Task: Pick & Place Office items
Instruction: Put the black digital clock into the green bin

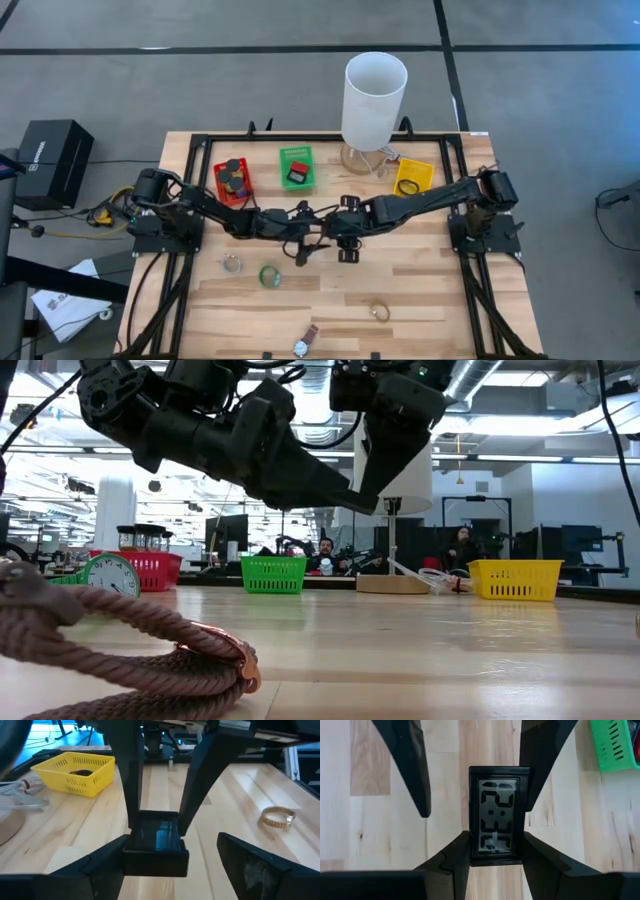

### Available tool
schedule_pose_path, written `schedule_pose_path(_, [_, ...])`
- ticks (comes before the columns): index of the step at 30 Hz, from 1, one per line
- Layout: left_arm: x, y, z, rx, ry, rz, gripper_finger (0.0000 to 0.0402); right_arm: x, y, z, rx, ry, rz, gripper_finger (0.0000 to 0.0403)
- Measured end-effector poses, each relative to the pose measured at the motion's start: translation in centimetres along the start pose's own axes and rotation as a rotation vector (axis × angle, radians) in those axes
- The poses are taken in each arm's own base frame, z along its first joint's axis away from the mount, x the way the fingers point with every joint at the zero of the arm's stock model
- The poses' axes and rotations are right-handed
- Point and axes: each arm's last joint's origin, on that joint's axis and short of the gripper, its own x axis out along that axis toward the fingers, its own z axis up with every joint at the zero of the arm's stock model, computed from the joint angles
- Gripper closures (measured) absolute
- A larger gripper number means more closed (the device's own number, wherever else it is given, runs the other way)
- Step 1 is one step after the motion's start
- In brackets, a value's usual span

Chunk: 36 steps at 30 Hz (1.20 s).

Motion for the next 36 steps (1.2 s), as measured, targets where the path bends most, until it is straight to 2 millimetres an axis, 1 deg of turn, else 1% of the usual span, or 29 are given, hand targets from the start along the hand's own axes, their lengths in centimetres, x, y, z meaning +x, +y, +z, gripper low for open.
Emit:
schedule_pose_path(12, [0.01, 0.12, 0.08, -0.001, -0.008, 0.002, 0.0155, 0.0, 0.03, 0.12, 0.003, -0.013, 0.001, 0.0259])
schedule_pose_path(20, [0.06, 0.55, 0.09, -0.015, -0.008, 0.015, 0.0227, -0.01, 0.04, 0.22, -0.018, -0.023, 0.003, 0.0258])
schedule_pose_path(23, [0.07, 0.59, 0.08, -0.016, -0.007, 0.017, 0.0247, 0.0, 0.03, 0.22, -0.018, -0.022, 0.004, 0.0257])
schedule_pose_path(26, [0.07, 0.59, 0.09, -0.017, -0.007, 0.017, 0.0249, 0.0, 0.03, 0.22, -0.018, -0.022, 0.004, 0.0254])
schedule_pose_path(31, [0.07, 0.59, 0.09, -0.02, -0.007, 0.016, 0.0228, -0.02, 0.05, 0.2, -0.019, -0.019, 0.009, 0.0241])
schedule_pose_path(33, [0.07, 0.59, 0.04, -0.02, -0.002, 0.016, 0.0229, -0.03, 0.06, 0.18, -0.02, -0.016, 0.009, 0.0234])
schedule_pose_path(36, [0.07, 0.59, -0.02, -0.019, 0.003, 0.016, 0.0243, -0.03, 0.06, 0.14, -0.022, -0.012, 0.008, 0.0221])
